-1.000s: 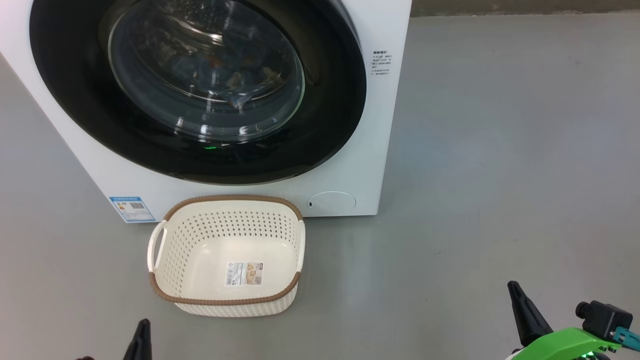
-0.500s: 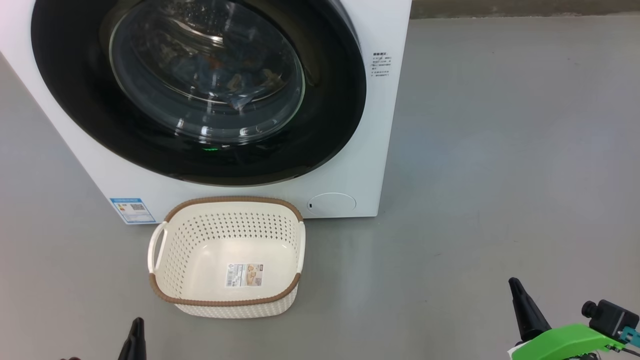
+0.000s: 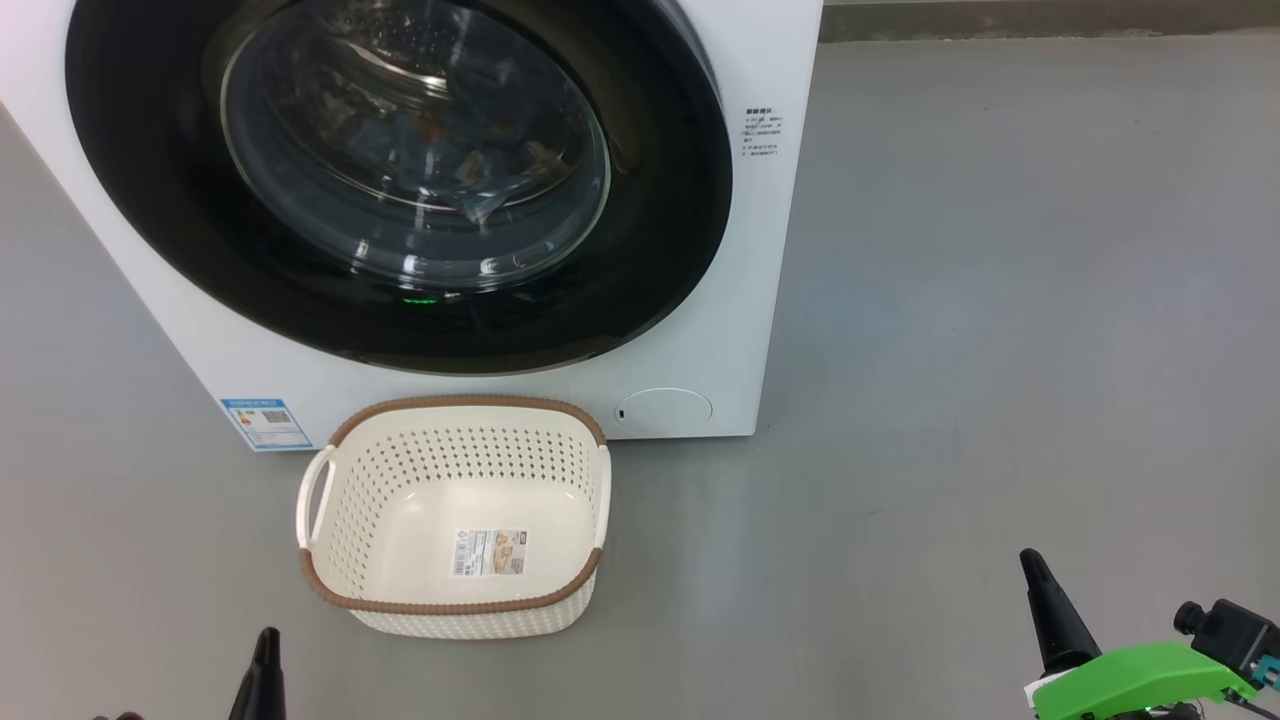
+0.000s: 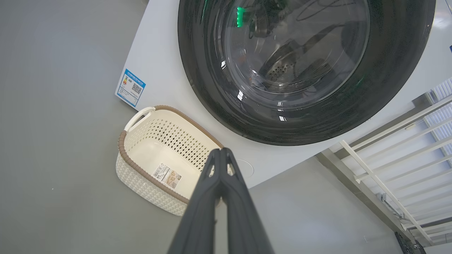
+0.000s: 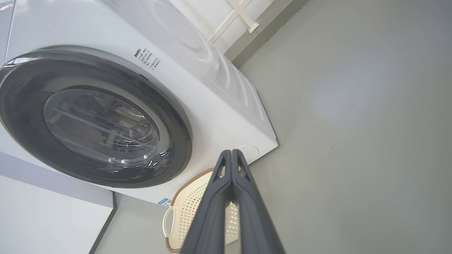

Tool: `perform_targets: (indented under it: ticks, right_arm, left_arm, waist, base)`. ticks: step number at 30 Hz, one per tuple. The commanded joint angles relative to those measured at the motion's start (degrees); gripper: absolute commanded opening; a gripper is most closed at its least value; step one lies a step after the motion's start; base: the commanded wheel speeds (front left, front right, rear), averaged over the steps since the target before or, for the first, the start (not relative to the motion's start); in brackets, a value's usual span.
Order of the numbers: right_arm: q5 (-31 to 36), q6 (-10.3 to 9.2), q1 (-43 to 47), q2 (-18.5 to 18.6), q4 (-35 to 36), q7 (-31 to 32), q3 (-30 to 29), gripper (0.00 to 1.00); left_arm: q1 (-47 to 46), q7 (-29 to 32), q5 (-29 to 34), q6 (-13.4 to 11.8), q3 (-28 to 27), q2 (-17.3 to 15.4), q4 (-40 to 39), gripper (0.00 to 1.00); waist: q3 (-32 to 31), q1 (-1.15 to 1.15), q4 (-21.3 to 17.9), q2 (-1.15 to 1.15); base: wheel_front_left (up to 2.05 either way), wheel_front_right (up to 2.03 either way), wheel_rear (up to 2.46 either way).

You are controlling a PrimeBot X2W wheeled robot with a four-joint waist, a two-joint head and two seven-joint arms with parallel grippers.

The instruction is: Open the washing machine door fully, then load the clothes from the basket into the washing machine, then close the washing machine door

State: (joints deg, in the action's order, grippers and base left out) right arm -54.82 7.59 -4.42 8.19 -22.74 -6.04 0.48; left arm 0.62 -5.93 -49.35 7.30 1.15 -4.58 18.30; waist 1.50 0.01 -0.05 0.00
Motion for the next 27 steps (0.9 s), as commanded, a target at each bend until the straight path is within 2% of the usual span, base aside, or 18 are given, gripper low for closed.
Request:
perform_targets:
  ticks: [1,27]
  right_arm:
    - [-1.7,-0.03,-0.8,0.1,1.8,0.3,-0.3,0.00]
    - [-14.0,-0.06,-1.1,-1.8,4.2,4.5,-2.6,0.00]
  left_arm:
    - [-2.7,0.5,-1.5,0.1,-1.5,-0.4,-1.7,0.00]
    - [-4.1,4.6,-15.8,0.1,-3.6,0.3,-2.6,0.00]
  waist:
    - [0.0,-0.01,0.0,0.00]
    - [-0.5,-0.01,0.0,0.00]
  base:
    - [0.00,0.00,0.00]
    - [0.00,0.00,0.00]
